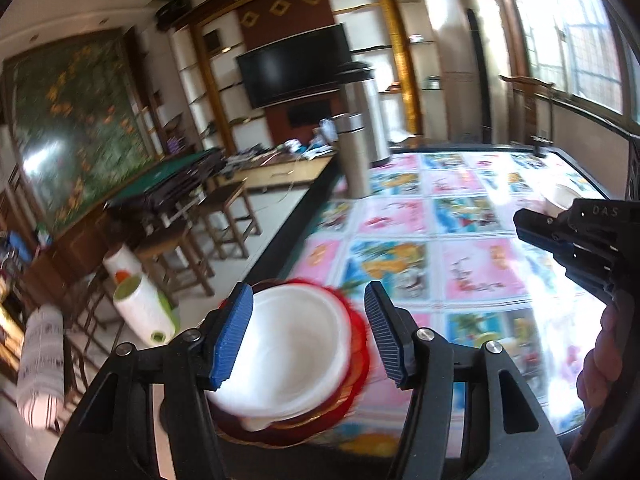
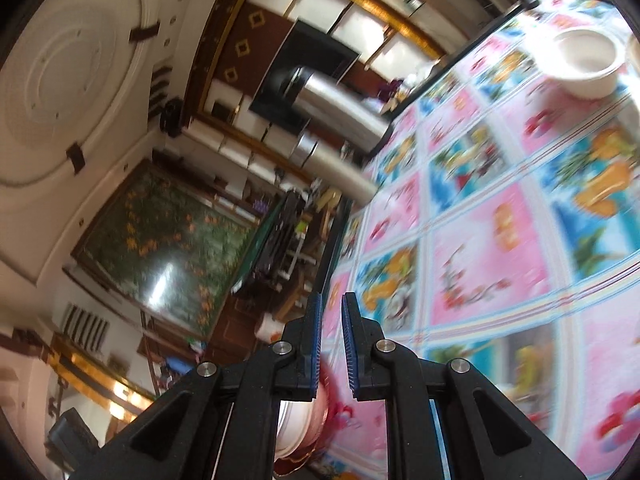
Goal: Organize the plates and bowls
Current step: 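Open both tools to release the white bowl on the stack, then move the right tool to the rim of the beige ribbed plate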
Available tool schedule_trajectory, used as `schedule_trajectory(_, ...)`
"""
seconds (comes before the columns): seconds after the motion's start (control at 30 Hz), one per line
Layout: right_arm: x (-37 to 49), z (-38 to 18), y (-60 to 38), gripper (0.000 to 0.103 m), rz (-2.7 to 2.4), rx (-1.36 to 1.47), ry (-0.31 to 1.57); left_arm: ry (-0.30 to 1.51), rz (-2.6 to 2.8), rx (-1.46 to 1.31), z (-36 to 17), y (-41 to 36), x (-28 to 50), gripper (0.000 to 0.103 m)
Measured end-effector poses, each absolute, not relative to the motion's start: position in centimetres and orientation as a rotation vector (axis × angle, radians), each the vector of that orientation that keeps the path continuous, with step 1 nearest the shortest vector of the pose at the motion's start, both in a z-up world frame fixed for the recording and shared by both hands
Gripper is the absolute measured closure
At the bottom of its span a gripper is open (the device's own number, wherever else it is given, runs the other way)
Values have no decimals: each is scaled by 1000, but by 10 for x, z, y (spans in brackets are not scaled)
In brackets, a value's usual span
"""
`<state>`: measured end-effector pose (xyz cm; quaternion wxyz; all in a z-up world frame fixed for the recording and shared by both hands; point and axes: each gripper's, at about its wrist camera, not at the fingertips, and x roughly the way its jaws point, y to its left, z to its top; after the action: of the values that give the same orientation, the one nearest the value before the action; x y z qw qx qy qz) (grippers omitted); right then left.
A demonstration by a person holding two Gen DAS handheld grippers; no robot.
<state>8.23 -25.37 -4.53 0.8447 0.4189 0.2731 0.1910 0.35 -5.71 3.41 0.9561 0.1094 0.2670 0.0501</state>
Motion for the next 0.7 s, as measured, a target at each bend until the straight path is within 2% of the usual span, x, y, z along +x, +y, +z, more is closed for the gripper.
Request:
schedule_trajectory(0.07, 75, -41, -280, 90, 354, 883, 540, 537, 61, 245, 38, -76, 6, 36)
schedule_trajectory(0.13, 68, -35, -303, 87, 299, 866, 509, 537, 2, 250, 41, -97, 11, 25)
schedule_trajectory(0.2, 62, -29, -324, 82, 234, 838, 481, 565, -106, 217, 44, -118, 21, 21)
schedule_trajectory(0.27, 54, -22, -348, 76, 137, 785, 449, 607, -215, 176, 44, -138, 34, 21)
schedule_trajectory(0.43, 42, -6, -398, 72, -123, 659, 413, 732, -413, 99, 33, -190, 75, 21)
schedule_trajectory(0.53, 47, 4, -431, 61, -305, 590, 423, 758, -428, 97, 26, -219, 97, 21)
schedule_trajectory(0.7, 63, 12, -477, 61, -616, 496, 417, 758, -423, 84, 10, -252, 125, 21)
